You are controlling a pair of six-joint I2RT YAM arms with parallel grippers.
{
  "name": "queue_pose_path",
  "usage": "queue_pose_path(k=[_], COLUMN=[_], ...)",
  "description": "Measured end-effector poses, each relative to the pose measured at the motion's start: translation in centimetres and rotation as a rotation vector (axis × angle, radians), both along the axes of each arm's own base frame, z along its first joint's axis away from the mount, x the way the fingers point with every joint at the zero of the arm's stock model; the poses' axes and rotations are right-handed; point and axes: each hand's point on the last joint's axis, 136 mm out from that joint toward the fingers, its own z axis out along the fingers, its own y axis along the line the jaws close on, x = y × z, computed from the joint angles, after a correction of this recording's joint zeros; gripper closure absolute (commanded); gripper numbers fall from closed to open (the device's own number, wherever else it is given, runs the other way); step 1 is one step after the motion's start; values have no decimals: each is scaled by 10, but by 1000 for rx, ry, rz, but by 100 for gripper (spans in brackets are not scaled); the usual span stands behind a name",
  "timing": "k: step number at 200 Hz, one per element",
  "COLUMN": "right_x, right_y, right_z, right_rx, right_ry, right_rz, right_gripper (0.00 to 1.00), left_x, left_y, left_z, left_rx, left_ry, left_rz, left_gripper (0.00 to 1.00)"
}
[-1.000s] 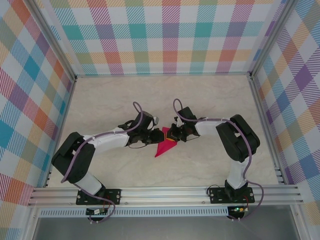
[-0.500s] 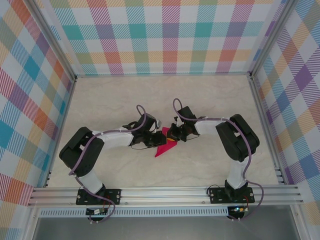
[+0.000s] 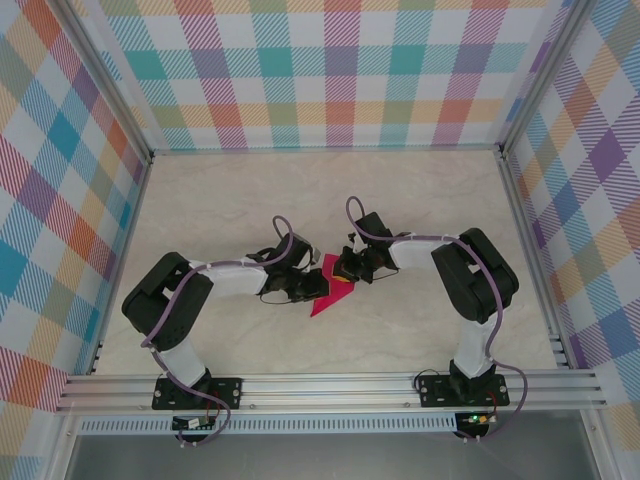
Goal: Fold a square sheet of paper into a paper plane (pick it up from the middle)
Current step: Fourth fold the wing at the center of the table.
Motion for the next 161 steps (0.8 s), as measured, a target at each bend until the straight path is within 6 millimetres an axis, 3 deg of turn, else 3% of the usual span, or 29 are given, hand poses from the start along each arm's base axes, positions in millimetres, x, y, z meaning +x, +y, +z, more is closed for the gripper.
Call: queue_pose_path(k=[64,114,161], right_x=[0,0,1], right_y=[0,0,1], right_z=[0,0,0], right_rx=[-1,-2,0], right_ry=[6,7,12], right_rz=[-3,-4,-4], right_gripper=[96,96,96], left_x=[-2,-11,-17], left_y=[3,-3,1], left_z=[-1,23,16], left_rx=[10,-7,32], left_ry=[3,-38,-15], left_rz=[2,-21,-22], left_gripper=[88,85,86])
